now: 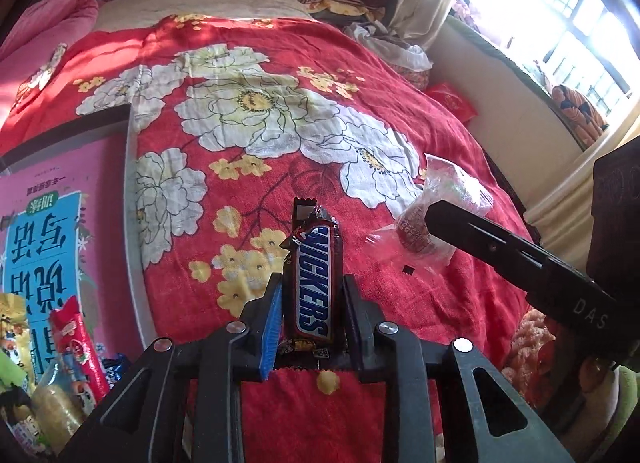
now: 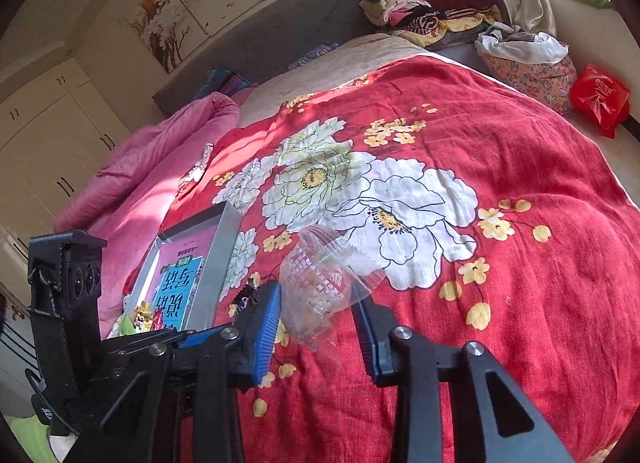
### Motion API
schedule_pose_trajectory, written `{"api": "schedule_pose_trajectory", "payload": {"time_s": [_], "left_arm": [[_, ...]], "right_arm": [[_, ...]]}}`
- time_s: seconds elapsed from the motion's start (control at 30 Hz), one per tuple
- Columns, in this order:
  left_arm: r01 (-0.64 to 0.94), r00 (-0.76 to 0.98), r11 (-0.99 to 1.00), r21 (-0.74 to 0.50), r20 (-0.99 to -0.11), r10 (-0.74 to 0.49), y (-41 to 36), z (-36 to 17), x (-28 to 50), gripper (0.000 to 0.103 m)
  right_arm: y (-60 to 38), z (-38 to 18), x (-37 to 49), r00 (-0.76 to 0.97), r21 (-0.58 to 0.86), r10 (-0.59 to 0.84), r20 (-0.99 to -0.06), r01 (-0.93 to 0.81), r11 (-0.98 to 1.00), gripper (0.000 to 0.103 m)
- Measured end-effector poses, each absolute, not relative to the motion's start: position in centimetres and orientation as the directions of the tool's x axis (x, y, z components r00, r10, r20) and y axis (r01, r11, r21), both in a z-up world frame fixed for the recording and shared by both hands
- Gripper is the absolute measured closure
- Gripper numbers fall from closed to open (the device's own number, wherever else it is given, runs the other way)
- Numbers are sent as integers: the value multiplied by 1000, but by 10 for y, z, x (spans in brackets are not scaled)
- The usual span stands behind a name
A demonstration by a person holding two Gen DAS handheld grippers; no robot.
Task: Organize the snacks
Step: 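Carry the Snickers bar with the left tool while the right tool carries the clear bag to the tray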
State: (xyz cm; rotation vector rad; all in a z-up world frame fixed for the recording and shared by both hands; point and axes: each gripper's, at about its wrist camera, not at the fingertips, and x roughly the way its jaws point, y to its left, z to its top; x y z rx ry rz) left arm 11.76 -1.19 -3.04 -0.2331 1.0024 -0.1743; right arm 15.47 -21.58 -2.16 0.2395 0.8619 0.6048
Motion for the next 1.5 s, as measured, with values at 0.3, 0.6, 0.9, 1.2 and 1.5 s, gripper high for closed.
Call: {"api": "schedule_pose_trajectory", "payload": {"time_s": [0.3, 0.6, 0.9, 1.2, 1.5], "left_arm": [[-17, 608, 959, -281, -765, -213, 30, 10, 87, 74], [-117, 672, 947, -300, -726, -147, 91, 38, 47, 74], [-257, 701, 914, -315, -712, -48, 164, 45, 3, 74], [-355, 676, 880, -317, -737, 7, 208, 30, -32, 74], [-395, 636, 870, -296, -771, 27, 220, 9, -46, 74]], "right_arm": [[-191, -3, 134, 486, 420, 642, -593, -494, 761, 67], [-138, 9, 107, 398, 425, 712, -578, -598, 680, 67], [-91, 12, 82, 311, 415, 748, -586, -678, 607, 67], [-69, 8, 68, 267, 400, 749, -606, -711, 578, 67], [-53, 0, 57, 231, 373, 740, -632, -746, 552, 67]]}}
